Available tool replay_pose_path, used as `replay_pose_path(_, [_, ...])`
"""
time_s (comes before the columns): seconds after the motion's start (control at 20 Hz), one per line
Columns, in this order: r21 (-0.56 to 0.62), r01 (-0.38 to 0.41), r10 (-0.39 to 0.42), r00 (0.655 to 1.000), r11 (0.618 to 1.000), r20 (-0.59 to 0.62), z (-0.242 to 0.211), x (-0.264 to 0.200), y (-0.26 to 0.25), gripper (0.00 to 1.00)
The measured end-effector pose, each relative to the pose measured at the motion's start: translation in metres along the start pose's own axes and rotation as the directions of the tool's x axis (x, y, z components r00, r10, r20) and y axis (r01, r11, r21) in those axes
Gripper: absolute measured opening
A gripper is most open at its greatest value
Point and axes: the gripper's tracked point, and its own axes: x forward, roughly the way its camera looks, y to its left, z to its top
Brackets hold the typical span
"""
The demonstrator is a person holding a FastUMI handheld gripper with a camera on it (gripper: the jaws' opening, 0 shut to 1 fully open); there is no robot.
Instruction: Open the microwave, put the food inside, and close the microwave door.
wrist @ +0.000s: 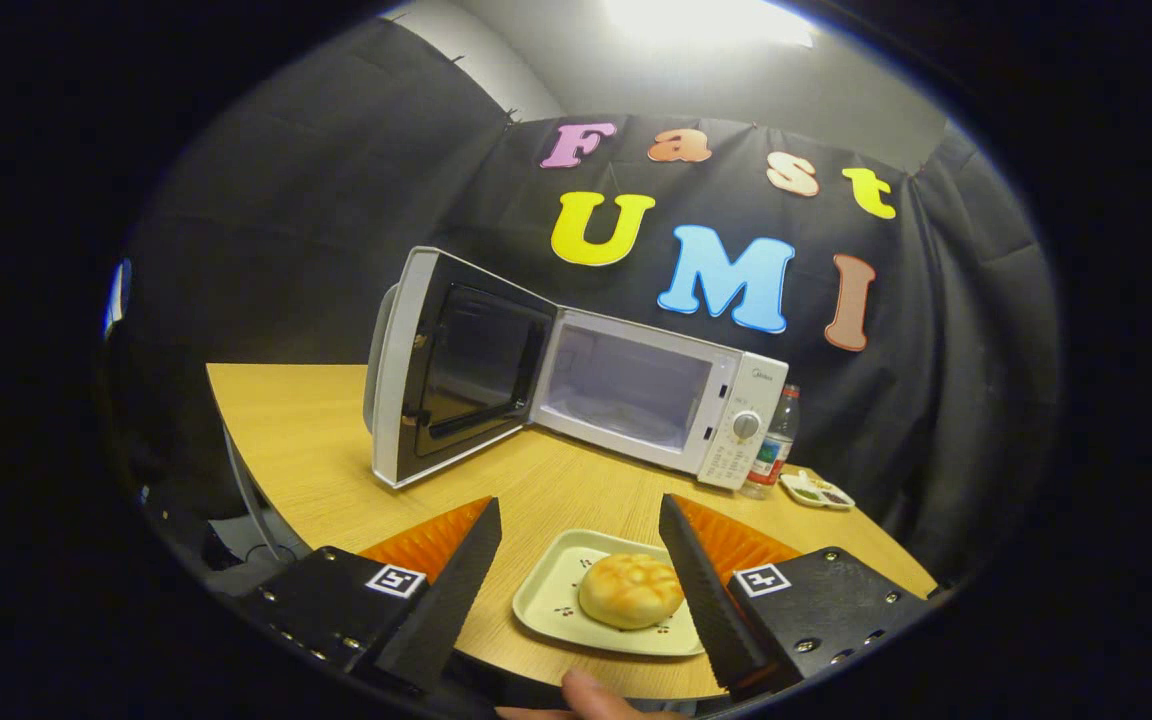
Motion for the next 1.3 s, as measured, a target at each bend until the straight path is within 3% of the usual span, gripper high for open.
replay_pose_path(0.1, [-0.026,0.091,-0.091,0.996,0.996,0.004,-0.003,-0.003,-0.029,0.96])
replay_pose_path(0.25, [0.008,0.040,-0.039,0.998,0.999,-0.052,-0.028,0.008,-0.023,0.96])
replay_pose_path(0.65, [0.117,0.017,0.005,0.983,0.993,-0.183,-0.079,0.024,-0.032,0.96])
replay_pose_path(0.95, [0.266,-0.018,0.084,0.967,0.964,-0.240,-0.090,0.036,-0.025,0.97])
replay_pose_path(1.25, [0.248,-0.034,0.093,0.969,0.968,-0.229,-0.088,0.035,-0.024,0.81])
replay_pose_path(1.3, [0.254,-0.031,0.089,0.972,0.967,-0.219,-0.085,0.033,-0.027,0.73])
